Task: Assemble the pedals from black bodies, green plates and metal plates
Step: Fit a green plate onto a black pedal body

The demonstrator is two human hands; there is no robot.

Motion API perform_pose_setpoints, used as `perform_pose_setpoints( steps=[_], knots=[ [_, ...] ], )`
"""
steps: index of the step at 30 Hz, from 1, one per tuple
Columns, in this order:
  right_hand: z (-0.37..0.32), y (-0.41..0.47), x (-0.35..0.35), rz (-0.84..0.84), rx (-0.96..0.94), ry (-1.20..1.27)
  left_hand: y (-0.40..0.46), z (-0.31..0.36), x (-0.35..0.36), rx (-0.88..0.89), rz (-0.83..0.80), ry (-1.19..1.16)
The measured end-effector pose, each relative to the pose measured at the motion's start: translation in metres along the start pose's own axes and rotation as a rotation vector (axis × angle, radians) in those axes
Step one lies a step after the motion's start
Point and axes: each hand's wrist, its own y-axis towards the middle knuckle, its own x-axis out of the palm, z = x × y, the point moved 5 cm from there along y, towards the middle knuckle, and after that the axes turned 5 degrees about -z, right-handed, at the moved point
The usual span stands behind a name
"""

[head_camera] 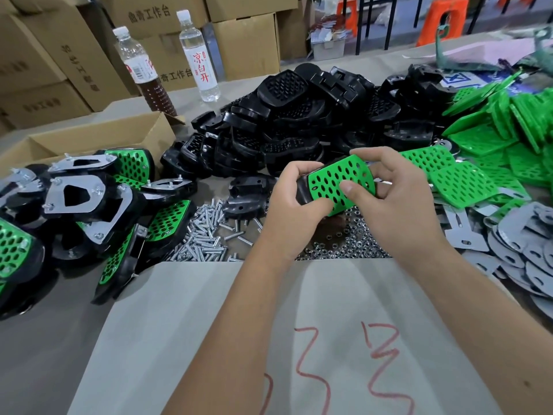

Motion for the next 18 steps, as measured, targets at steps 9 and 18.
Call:
perform_pose_setpoints(
  steps=[9, 18],
  knots=[
    [-0.002, -0.005, -0.008, 0.148, 0.073, -0.231, 0.007, -0.010, -0.010, -0.004, 0.084, 0.003],
    [0.005, 0.000, -0.006, -0.172, 0.206, 0.306, 0.006, -0.011, -0.003, -0.087, -0.087, -0.291]
  ],
)
